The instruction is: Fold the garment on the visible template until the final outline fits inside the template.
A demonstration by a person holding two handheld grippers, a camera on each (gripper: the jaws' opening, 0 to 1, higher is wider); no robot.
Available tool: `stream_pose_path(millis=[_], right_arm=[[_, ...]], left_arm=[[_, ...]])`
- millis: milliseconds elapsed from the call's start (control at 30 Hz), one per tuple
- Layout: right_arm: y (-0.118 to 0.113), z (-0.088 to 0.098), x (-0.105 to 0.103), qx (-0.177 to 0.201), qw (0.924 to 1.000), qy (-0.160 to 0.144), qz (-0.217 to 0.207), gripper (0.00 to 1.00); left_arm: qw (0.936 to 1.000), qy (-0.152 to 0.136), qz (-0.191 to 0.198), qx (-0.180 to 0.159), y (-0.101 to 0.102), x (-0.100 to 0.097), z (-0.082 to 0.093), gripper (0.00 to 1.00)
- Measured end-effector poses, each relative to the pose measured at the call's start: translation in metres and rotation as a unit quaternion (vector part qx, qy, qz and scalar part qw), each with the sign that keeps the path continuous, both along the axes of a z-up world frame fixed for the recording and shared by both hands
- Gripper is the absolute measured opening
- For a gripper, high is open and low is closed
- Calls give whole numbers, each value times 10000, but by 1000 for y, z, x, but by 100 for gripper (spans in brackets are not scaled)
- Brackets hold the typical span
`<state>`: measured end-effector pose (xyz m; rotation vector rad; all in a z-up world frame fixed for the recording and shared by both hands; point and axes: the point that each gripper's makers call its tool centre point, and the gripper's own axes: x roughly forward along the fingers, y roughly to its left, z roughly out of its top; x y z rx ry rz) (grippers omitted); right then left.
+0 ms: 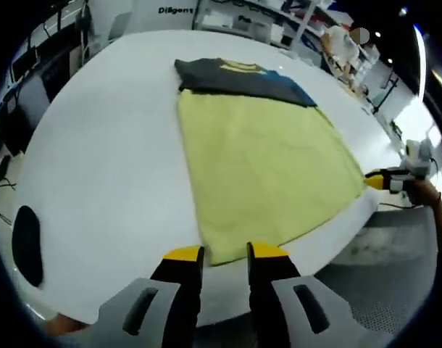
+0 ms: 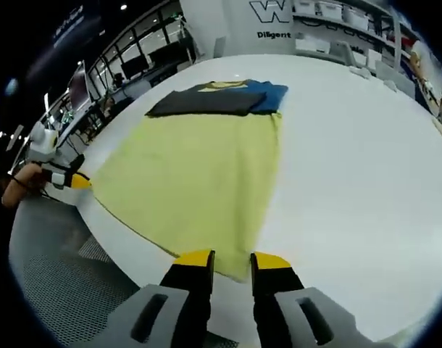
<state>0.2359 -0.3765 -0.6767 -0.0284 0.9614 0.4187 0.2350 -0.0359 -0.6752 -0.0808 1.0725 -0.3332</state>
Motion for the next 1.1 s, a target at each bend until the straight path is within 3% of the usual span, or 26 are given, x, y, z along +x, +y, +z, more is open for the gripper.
stream_pose_path(millis=[200, 333, 567, 833, 1100], right_arm=[[-5, -5, -5, -146, 9997, 213, -50, 5], [-7, -3, -4, -35, 9996, 220, -155, 3], [-5, -4, -5, -167, 9996, 241, 10, 0], [-11, 3, -5, -375, 9989, 190, 201, 0], [-9, 9, -21, -448, 9971, 457, 408, 0]], left_arm=[[9998, 19, -85, 177, 2, -1, -2, 14], [9996, 22, -88, 276, 5, -1, -2, 9], [9989, 27, -120, 454, 9, -2, -4, 1], [9983, 52, -271, 511, 9, -5, -3, 0], [9970, 296, -474, 542, 10, -20, 2, 0]])
